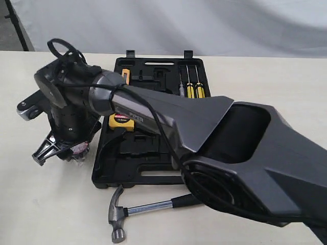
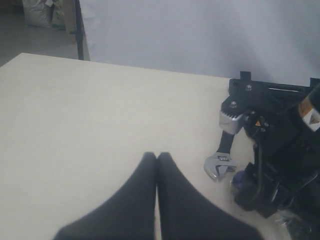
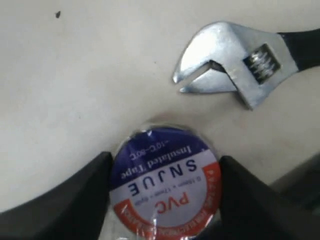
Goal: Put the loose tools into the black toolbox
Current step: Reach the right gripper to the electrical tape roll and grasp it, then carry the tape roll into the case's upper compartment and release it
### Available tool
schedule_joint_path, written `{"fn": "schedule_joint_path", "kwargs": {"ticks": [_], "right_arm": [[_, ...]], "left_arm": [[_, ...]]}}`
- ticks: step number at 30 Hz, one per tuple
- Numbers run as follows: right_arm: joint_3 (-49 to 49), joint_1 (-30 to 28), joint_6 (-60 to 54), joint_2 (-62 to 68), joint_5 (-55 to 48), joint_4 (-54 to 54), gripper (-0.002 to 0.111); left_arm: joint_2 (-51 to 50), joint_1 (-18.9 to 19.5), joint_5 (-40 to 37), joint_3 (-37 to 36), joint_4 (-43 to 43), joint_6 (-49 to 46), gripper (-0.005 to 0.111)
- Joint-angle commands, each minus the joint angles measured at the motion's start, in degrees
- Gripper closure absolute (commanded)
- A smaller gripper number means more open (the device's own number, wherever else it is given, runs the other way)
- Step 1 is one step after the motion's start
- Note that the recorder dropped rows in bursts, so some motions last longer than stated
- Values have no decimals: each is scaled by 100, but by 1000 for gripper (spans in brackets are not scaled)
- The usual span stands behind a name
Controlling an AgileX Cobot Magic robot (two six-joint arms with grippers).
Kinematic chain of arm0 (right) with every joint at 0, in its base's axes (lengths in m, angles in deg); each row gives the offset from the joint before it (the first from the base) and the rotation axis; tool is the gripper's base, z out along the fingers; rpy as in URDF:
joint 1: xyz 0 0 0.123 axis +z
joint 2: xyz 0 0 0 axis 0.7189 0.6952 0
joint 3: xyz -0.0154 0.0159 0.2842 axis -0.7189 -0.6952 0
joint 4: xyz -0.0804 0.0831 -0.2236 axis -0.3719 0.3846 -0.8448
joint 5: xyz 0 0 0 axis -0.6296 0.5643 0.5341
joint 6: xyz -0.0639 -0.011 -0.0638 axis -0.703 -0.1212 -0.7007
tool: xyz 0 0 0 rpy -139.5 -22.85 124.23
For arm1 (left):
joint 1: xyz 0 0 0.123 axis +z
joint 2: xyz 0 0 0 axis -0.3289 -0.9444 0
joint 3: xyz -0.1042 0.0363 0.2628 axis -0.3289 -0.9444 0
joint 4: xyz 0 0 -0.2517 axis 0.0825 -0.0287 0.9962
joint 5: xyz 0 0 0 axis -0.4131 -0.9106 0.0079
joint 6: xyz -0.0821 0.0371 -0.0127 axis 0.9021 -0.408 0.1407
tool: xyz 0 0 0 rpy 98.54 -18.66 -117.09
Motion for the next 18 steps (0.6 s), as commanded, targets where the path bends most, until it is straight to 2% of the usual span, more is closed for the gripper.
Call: {"fn": "schedule_joint_path", "kwargs": {"ticks": [1,10,14,18], "right_arm": [[127,-304,-439,-791,-458,-281,108],[-1046,-1919,-371,-1441,-458,172,108],[-1698,-2480,-250,-1339,450,317,108],[-1814,-2792,-66,-1142,1065,317,108]], "left_arm": [[46,19,97,-53,78,59,105],[46,19,97,-53,78,59,105],[46,19,97,-53,78,59,105],[46,19,97,-53,78,59,105]]}}
